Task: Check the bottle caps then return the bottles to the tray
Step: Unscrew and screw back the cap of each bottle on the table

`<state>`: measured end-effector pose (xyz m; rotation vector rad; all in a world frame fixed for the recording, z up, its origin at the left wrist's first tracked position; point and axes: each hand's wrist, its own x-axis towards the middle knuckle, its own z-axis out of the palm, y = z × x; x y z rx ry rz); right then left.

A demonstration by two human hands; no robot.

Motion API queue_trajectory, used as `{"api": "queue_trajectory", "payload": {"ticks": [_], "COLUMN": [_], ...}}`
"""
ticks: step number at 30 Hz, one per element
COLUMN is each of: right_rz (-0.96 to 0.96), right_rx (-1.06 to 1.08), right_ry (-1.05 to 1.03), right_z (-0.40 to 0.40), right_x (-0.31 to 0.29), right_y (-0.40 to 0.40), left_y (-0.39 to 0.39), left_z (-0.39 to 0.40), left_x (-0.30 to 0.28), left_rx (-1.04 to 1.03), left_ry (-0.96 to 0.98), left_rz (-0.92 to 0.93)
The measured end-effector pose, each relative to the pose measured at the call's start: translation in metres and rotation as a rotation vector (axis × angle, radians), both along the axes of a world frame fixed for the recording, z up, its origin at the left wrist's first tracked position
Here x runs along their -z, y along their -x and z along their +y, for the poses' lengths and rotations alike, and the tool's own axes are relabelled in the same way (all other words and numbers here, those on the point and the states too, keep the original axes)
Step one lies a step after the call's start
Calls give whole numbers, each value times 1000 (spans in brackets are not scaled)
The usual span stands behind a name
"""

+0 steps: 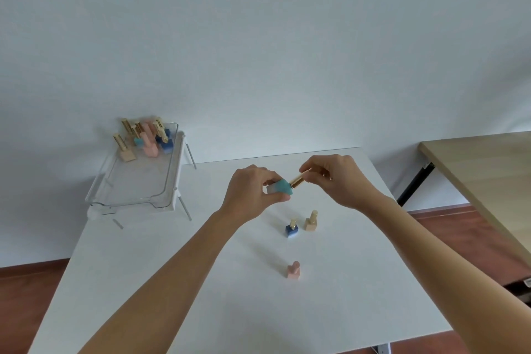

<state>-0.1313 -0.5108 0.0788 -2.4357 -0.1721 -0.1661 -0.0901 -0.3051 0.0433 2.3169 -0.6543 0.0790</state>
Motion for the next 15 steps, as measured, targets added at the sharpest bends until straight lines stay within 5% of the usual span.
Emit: {"api": "queue_trajectory", "payload": {"ticks": [7, 15], "right_rz": [-27, 19], "right_rx": [-47, 54], "right_ry": [-166, -20], "right_z": [-12, -9], "right_x": [-2, 1], "right_y": [1, -10], "left_y": [-3, -4], "left_z": [-5, -10], "left_x": [-2, -8], "left_rx": [-3, 11], "left_ry": [129, -14], "left_rz": [169, -24]}}
